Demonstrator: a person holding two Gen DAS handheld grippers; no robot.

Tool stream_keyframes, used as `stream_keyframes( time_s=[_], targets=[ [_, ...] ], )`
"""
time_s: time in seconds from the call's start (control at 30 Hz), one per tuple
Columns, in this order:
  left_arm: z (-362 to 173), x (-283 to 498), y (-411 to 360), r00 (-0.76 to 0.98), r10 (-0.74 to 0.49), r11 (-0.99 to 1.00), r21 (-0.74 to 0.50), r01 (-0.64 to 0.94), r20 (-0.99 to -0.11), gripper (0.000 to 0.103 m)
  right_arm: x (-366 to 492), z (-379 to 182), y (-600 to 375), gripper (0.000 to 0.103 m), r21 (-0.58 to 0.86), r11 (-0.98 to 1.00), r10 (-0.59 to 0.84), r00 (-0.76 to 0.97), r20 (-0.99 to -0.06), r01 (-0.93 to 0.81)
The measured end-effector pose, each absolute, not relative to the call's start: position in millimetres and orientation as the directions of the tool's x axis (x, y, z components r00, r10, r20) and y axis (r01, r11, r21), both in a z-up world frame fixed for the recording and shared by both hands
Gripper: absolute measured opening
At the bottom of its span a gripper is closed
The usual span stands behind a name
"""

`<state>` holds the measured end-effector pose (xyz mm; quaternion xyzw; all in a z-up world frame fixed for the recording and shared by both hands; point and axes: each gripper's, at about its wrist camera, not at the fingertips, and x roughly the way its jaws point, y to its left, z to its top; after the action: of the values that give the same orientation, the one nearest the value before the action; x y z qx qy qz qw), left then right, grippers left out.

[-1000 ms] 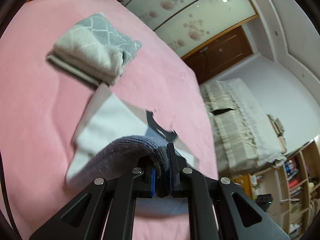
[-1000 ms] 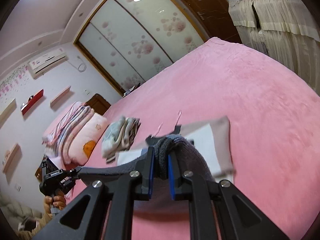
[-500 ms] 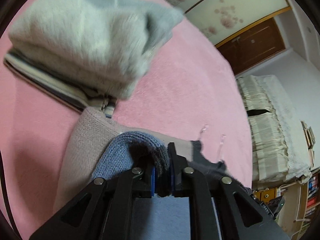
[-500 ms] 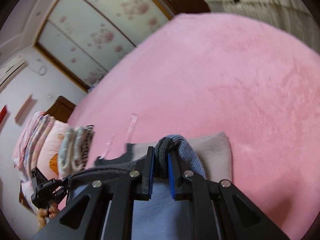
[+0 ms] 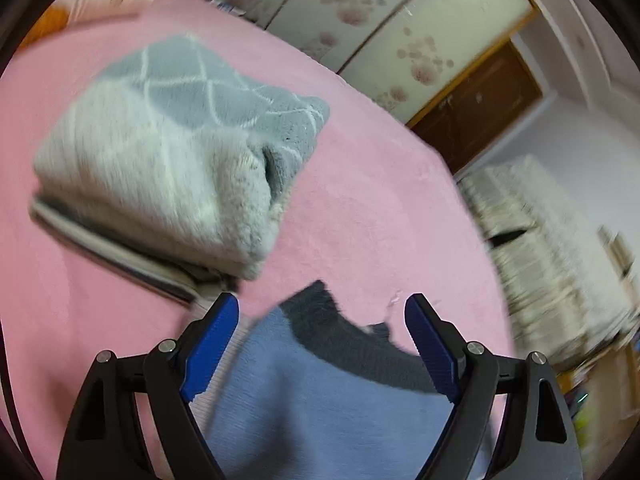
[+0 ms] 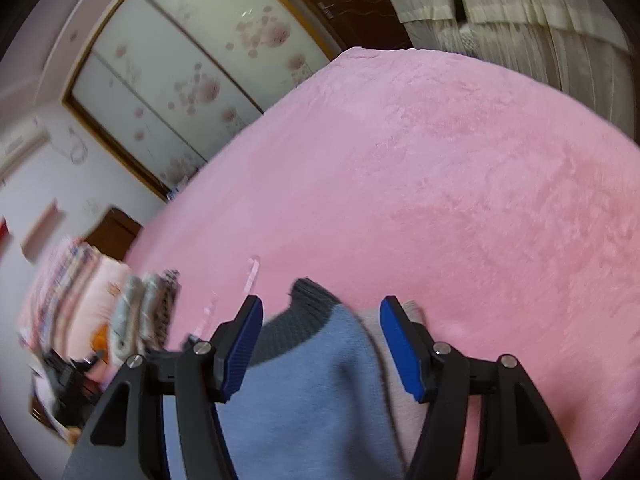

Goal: Fold small clothes
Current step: 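Lift the hem with both grippers and fold it over onto the collar, then open both grippers off the hem and smooth the folded sweater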

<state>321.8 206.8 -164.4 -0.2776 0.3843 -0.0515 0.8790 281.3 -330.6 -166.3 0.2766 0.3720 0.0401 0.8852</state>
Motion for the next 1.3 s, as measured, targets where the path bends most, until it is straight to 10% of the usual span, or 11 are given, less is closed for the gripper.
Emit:
stream_keyframes(
  time_s=[0.33, 0.4, 0.43, 0.5, 0.6, 1.07, 1.3],
  targets=[
    [-195, 351, 140, 0.597, -0.117, 0.993, -0.103, 0.057, -0.794, 0.076, 315, -184, -271, 0.061, 0.197, 0.98, 0.156, 0.629, -0.762, -0.004],
    [-206, 362, 129, 0.556, -0.074, 0.997, -0.049, 0.061, -0.828, 0.059, 321, -191, -263, 0.06, 0.132, 0.991, 0.105, 0.615, -0.782, -0.002],
    [-211, 368, 123, 0.536, -0.05, 0.998, -0.02, 0.062, -0.843, 0.055, 323, -193, -261, 0.056, 0.111, 0.994, 0.088, 0.61, -0.788, 0.001],
    [-219, 375, 116, 0.516, 0.0, 0.998, 0.03, 0.05, -0.857, 0.019, 324, -197, -260, 0.011, 0.076, 0.997, 0.053, 0.602, -0.797, 0.013],
    [-218, 381, 110, 0.5, 0.028, 0.999, 0.033, 0.001, -0.865, 0.008, 321, -197, -267, 0.007, 0.096, 0.994, 0.044, 0.617, -0.786, 0.051],
    [-236, 352, 146, 0.586, -0.018, 0.997, -0.058, -0.049, -0.81, 0.014, 318, -213, -272, 0.011, 0.06, 0.988, -0.042, 0.633, -0.773, 0.139],
    [-201, 326, 143, 0.582, -0.042, 0.995, -0.086, -0.049, -0.812, 0.061, 294, -180, -261, 0.031, 0.044, 0.989, -0.06, 0.645, -0.762, 0.144]
  ],
)
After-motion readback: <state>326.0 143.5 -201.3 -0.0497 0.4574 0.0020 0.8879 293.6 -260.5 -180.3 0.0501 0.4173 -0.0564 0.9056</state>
